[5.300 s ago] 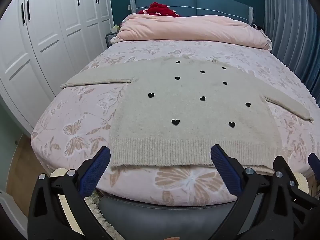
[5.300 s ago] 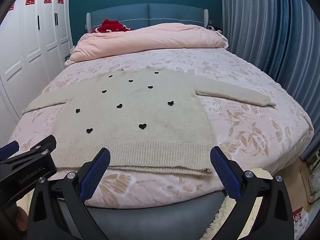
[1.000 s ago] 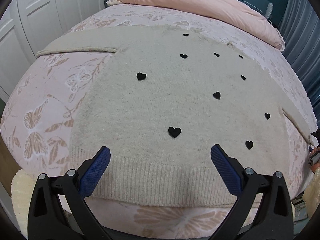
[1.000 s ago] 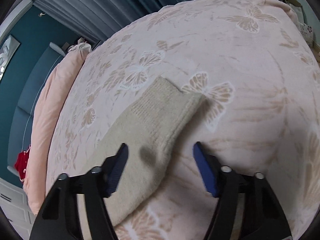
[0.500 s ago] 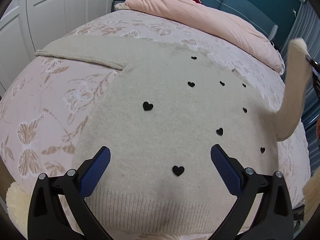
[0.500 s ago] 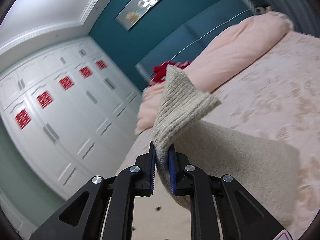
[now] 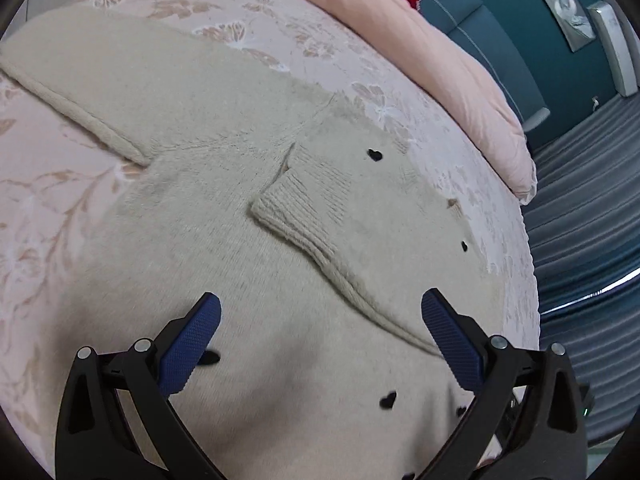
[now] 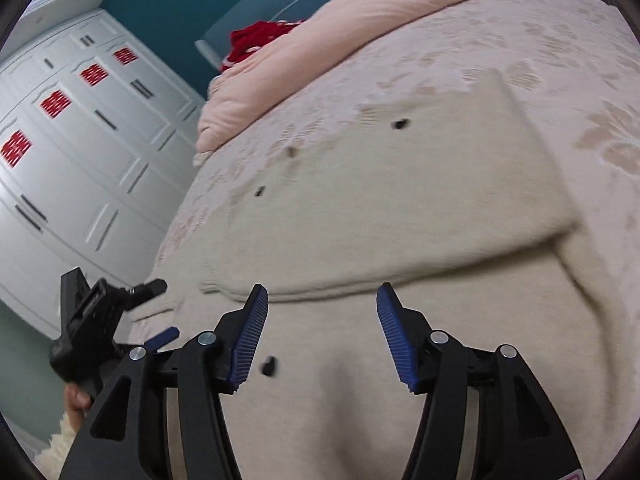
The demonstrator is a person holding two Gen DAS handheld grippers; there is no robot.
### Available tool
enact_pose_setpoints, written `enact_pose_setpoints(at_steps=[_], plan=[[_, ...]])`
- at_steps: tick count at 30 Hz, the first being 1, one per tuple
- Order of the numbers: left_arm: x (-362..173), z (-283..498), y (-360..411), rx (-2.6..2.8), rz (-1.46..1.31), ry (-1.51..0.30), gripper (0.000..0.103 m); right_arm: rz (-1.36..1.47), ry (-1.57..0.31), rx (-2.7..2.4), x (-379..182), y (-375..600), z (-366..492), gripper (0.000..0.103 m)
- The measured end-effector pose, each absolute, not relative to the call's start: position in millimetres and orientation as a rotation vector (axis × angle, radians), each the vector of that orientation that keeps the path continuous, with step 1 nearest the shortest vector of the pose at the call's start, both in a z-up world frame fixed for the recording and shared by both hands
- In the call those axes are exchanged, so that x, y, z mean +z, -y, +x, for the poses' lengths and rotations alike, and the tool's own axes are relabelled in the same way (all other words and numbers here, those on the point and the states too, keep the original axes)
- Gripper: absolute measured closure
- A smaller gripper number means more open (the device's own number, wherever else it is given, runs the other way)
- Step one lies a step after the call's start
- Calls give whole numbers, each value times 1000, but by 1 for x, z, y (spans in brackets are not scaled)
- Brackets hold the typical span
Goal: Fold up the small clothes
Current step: 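Grasp the sweater sleeve cuff with the right gripper and lift it, then lay the sleeve across the sweater body and open the right gripper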
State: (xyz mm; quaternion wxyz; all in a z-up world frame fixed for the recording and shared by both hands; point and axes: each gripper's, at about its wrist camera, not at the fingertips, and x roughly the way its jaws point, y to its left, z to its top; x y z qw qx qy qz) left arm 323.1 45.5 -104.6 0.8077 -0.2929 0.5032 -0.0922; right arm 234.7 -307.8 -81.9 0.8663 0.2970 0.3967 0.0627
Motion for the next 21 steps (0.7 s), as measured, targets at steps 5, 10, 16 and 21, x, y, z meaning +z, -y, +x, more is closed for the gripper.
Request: enact_pose_setpoints(at_steps=[5,10,16,21], plan=[[-131,370,-33,-140,-692,-1114,7,776,-822,-33,-108,378,219,41],[-125,398,-22,-180,-653,-1124,93,891,-750,-71,-115,398,248,81],[-63,398,-24,-267,-538,-898,93,817,-488,-52,-61,402,240,96],[-143,393,-28,-152,-448,-1099,92,772,-779,-138,-135,398,249,97]])
